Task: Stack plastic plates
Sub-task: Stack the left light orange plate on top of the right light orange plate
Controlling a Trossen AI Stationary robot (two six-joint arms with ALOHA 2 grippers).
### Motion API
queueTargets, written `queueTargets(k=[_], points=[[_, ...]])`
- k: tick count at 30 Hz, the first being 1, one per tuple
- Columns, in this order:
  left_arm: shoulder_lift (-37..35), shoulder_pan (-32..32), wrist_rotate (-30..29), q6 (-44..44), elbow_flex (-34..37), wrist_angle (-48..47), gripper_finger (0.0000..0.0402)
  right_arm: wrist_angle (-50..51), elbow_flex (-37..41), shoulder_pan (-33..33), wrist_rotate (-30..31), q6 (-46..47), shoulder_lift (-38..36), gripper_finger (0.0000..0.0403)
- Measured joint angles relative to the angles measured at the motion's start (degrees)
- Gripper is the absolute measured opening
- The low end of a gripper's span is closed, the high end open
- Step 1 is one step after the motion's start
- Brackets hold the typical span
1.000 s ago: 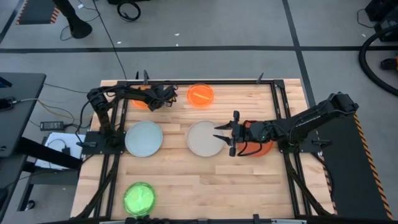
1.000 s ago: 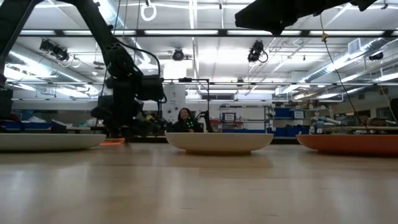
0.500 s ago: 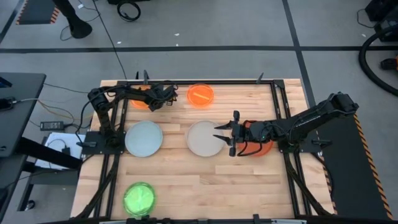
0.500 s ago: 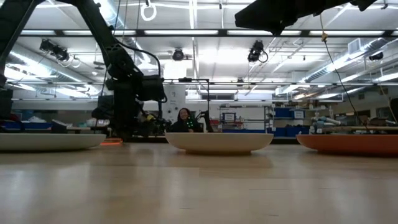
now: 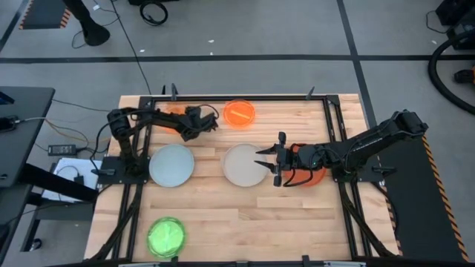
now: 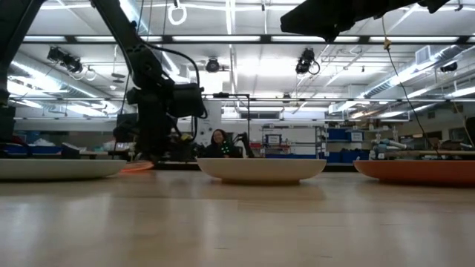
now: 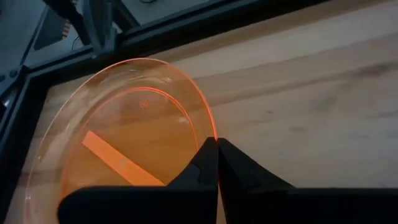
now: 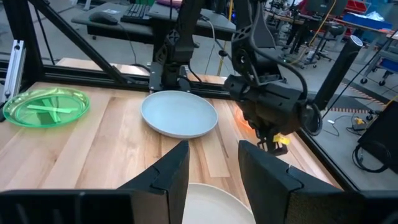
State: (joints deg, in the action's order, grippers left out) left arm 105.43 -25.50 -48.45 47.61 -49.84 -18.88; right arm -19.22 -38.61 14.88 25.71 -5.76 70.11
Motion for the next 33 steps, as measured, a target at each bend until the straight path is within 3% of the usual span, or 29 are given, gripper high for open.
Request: queueTargets(k=[5,11,20,24,29,33], points=[[-1.44,1.94,0.07,0.25,0.0,-1.63,0.0004,0.07,-0.02,0.01,0.0,-0.02,0.0,0.0148],[-7.98,3.48,0.27,1.29,-0.06,-5.25,0.0003,0.15,-0.02,0.01,-0.02,-0.36,0.0,0.0148],[-16.58,4.55,11.06,-6.12,-0.07,-2.96,0.0003,0.57,-0.04,0.02,-0.05,-0.37,0.0,0.0148],[-18.32,4.98,15.54,-16.72,-0.18,6.49,0.0003,0.52,-0.04,0.02,-0.35,-0.44,0.0,0.0149],[-17.27,8.28,19.61,-36.13,-3.81,14.54,0.0002,0.76,-0.04,-0.05,-0.34,-3.61,-0.01,0.0149],[-14.92,8.66,29.5,-46.59,-7.15,16.15,0.0002,3.86,-0.04,0.76,4.16,-8.84,-1.72,0.0149]])
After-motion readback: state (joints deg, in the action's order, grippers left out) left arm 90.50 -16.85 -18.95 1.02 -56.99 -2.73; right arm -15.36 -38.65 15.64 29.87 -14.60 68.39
